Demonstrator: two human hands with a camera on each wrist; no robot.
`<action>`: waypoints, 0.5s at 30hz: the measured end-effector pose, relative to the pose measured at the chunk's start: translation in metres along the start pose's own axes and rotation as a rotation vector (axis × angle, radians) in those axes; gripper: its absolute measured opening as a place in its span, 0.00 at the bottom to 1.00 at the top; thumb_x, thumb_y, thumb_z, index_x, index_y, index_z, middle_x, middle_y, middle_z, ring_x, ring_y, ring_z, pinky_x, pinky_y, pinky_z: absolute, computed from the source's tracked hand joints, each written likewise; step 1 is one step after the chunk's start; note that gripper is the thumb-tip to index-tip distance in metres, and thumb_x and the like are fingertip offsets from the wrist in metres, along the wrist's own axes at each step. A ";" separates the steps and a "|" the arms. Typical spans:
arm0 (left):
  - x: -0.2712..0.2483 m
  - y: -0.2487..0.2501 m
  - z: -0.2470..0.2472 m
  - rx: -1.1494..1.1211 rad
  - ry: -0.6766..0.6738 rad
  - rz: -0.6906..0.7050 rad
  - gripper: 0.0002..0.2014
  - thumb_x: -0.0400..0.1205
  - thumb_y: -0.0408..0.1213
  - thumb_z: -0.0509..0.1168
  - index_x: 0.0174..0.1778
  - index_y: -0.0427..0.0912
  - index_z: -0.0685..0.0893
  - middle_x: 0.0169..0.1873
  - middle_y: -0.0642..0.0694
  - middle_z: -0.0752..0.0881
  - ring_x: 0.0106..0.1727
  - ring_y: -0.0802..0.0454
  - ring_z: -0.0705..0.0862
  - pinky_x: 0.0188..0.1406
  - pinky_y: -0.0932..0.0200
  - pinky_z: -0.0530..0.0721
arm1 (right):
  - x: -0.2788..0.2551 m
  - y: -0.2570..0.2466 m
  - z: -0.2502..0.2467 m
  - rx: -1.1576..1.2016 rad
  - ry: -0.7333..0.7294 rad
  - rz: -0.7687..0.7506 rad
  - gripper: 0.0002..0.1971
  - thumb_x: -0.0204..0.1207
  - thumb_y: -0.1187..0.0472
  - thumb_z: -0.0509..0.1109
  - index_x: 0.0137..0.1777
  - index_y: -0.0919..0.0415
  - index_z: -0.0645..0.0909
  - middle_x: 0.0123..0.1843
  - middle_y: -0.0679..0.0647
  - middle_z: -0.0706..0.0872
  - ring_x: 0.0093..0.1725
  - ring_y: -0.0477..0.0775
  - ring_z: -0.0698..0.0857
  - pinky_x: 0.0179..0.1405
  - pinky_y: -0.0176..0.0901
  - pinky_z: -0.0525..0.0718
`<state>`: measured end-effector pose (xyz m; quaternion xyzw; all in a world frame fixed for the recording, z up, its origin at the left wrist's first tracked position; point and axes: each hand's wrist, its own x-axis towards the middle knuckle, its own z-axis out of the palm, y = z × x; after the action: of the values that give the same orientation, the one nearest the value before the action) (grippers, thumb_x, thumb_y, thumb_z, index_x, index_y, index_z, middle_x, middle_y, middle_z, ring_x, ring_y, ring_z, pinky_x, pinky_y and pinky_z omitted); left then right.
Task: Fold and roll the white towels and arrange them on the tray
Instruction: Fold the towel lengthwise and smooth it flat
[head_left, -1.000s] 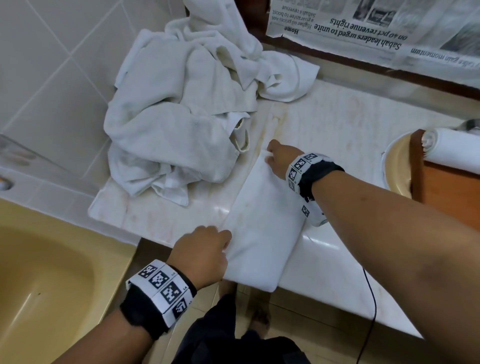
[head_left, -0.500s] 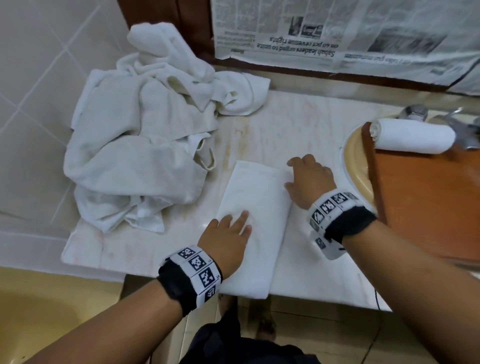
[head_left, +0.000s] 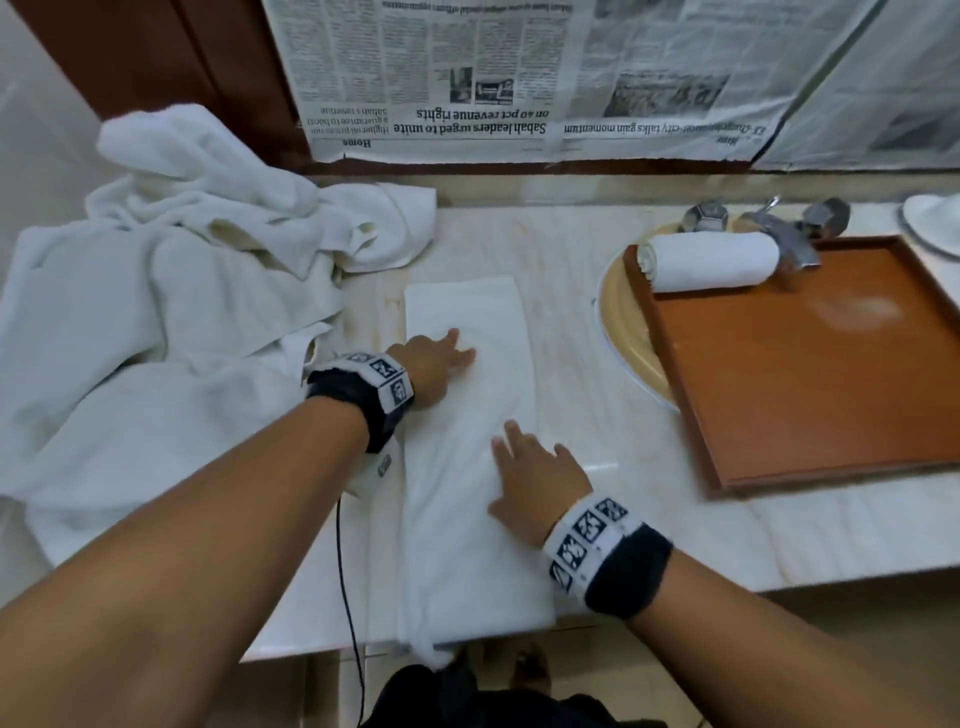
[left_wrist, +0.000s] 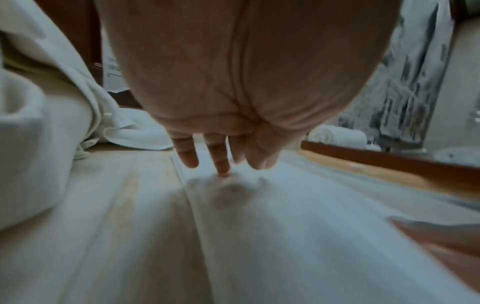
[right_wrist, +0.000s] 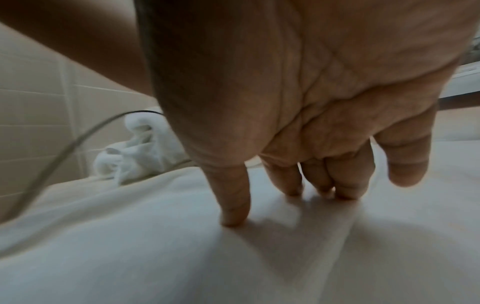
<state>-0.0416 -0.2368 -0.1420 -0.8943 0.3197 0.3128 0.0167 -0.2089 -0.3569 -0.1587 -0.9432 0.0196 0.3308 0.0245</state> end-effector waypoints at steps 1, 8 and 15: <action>-0.002 -0.003 0.002 -0.136 0.106 0.021 0.32 0.87 0.30 0.54 0.86 0.57 0.55 0.87 0.48 0.48 0.84 0.42 0.61 0.79 0.47 0.67 | 0.013 0.004 -0.008 0.022 -0.010 0.026 0.43 0.85 0.43 0.61 0.89 0.56 0.39 0.89 0.54 0.36 0.88 0.56 0.49 0.85 0.59 0.53; -0.076 0.027 0.064 -0.259 0.429 0.123 0.13 0.85 0.38 0.59 0.62 0.43 0.85 0.62 0.43 0.83 0.61 0.39 0.81 0.59 0.46 0.79 | 0.110 0.038 -0.065 0.004 0.041 0.175 0.40 0.85 0.43 0.60 0.88 0.54 0.42 0.89 0.58 0.41 0.83 0.66 0.62 0.77 0.67 0.65; -0.096 0.047 0.107 0.022 0.149 0.073 0.30 0.85 0.33 0.56 0.84 0.41 0.59 0.86 0.45 0.51 0.83 0.44 0.60 0.76 0.45 0.62 | 0.135 0.048 -0.094 -0.073 0.180 0.264 0.31 0.85 0.48 0.57 0.86 0.52 0.54 0.84 0.58 0.60 0.82 0.64 0.62 0.75 0.67 0.65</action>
<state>-0.1850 -0.1956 -0.1653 -0.9025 0.3559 0.2424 -0.0087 -0.0475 -0.4131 -0.1718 -0.9585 0.1335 0.2457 -0.0555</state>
